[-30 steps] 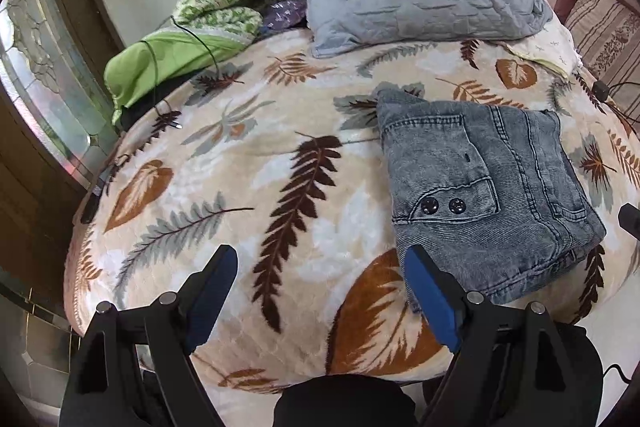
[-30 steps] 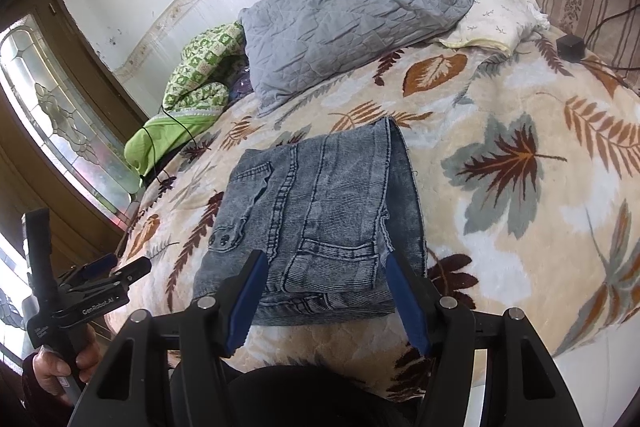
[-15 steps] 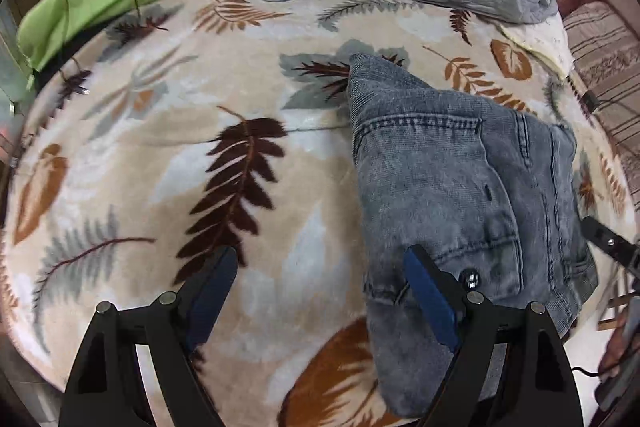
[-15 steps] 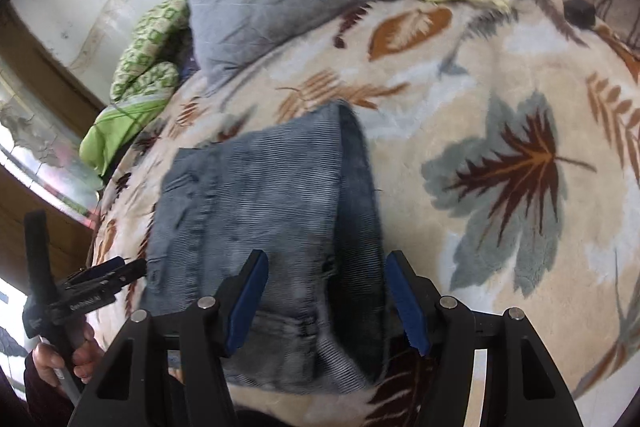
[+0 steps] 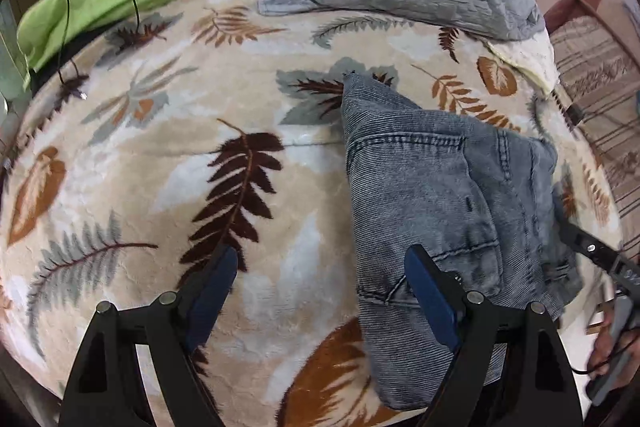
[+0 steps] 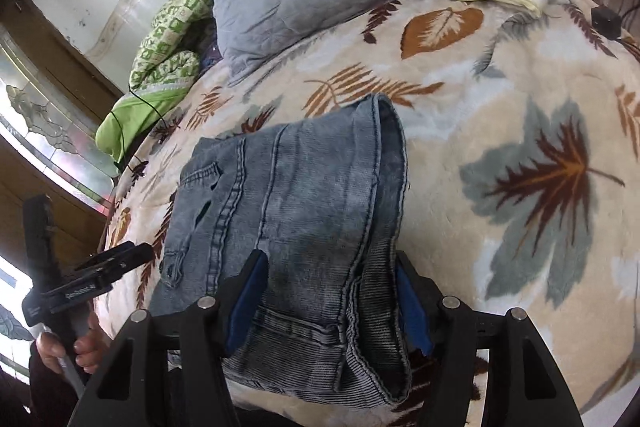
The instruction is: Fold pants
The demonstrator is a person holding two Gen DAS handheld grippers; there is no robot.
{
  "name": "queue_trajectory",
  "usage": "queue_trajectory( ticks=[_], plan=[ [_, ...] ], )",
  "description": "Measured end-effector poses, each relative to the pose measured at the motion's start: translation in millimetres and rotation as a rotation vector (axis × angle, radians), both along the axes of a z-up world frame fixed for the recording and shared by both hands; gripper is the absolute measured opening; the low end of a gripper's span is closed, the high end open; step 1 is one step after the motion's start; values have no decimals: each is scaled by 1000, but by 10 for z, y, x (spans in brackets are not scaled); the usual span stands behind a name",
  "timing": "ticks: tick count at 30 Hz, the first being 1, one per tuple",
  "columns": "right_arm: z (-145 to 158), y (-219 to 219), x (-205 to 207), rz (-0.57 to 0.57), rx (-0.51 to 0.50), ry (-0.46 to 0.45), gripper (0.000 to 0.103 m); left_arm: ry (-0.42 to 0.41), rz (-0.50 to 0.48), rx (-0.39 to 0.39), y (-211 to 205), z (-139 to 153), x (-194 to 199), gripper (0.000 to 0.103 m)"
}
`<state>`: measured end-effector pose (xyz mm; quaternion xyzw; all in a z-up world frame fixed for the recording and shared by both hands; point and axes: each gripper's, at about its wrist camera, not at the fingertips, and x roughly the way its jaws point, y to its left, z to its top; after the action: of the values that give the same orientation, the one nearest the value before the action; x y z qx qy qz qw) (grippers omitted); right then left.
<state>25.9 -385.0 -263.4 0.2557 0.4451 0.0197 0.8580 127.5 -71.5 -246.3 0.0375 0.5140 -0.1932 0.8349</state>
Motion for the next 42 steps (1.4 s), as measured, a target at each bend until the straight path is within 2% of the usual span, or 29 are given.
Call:
queue_trajectory(
  ticks=[4,8,12,15,18,19,21,23,25,26,27,28,29,30,33,37,40,42],
  plan=[
    [69,-84,13,-31,9,-22,66,-9,-12,-57,-26,65,58,86],
    [327,-24,138,17,7,-124,66,-39,-22,-25,-243,122,245,86],
    [417,117,468,90,84,-149,62,-49,-29,19,-544,149,574,86],
    [335,240,762,117,89,-118,46,-15,-11,65,-682,24,799,86],
    [72,250,1020,107,117,-29,37,43,4,129,-763,-235,972,86],
    [-15,243,1081,102,122,5,28,66,15,138,-758,-321,1008,88],
    [-60,188,1117,69,123,21,18,101,41,87,-667,-359,1035,88],
    [27,119,1041,82,164,4,17,102,53,43,-543,-271,974,88],
    [171,3,840,99,150,-52,22,73,34,31,-407,-163,837,88],
    [198,-57,756,100,120,-49,24,74,16,16,-320,-126,754,88],
    [201,-121,684,105,99,-31,34,84,-1,-7,-254,-111,693,88],
    [180,-204,601,110,97,-5,60,103,-22,-37,-177,-110,625,88],
    [139,-308,495,98,103,20,73,120,-41,-55,-123,-116,565,88],
    [105,-414,386,74,104,25,80,133,-57,-66,-67,-133,503,88],
    [12,-645,132,57,130,35,80,185,-91,-88,39,-260,376,88],
    [-159,-708,70,86,243,53,80,228,-120,-138,18,-343,336,88],
    [-357,-626,191,121,281,106,80,285,-129,-218,73,-335,415,88],
    [-385,-619,203,129,290,85,80,292,-171,-278,110,-282,393,88]
  ],
)
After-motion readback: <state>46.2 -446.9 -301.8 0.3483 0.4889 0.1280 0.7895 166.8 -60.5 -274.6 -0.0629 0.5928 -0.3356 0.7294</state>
